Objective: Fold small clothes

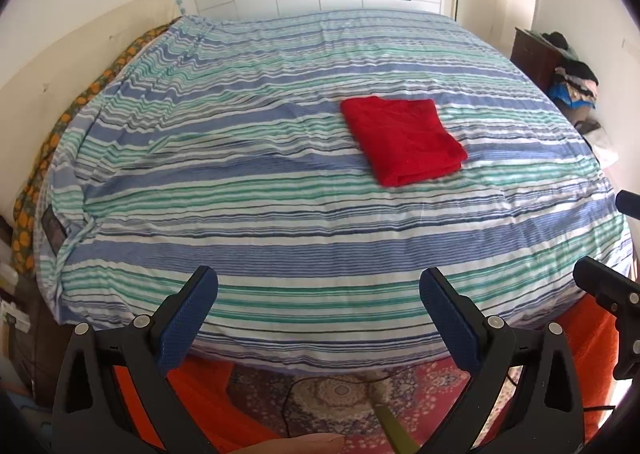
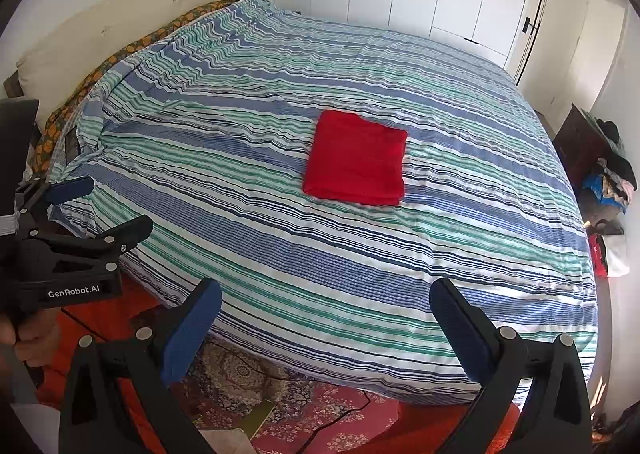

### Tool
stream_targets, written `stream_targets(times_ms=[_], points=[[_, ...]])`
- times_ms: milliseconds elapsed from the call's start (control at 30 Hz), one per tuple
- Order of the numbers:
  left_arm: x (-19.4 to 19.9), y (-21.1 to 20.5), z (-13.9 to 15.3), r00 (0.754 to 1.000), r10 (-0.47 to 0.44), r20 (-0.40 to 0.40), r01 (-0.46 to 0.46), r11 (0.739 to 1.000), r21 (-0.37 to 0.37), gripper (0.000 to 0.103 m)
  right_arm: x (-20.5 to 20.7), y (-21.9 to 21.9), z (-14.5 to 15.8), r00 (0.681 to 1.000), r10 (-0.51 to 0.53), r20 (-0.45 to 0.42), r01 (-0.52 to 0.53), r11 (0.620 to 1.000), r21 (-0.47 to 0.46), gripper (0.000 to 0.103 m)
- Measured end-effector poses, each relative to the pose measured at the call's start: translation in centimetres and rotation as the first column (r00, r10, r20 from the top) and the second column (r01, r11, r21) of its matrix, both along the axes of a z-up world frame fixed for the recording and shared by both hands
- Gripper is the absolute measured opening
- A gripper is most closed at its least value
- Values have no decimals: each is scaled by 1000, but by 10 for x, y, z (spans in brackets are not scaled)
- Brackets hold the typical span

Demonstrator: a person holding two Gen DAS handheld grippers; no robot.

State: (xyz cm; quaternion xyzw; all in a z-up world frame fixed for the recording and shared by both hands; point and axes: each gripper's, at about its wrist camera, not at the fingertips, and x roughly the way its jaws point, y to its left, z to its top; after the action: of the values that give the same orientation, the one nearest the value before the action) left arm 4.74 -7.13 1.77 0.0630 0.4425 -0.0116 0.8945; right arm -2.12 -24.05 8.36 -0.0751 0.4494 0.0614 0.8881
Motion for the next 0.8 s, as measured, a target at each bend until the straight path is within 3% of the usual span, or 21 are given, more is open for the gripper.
stream_targets(times_ms=[800], points=[[-1, -6, 1, 1000, -6, -9, 7, 999, 53, 102, -1, 2, 6, 1000, -24, -7, 24, 1000, -13, 102]])
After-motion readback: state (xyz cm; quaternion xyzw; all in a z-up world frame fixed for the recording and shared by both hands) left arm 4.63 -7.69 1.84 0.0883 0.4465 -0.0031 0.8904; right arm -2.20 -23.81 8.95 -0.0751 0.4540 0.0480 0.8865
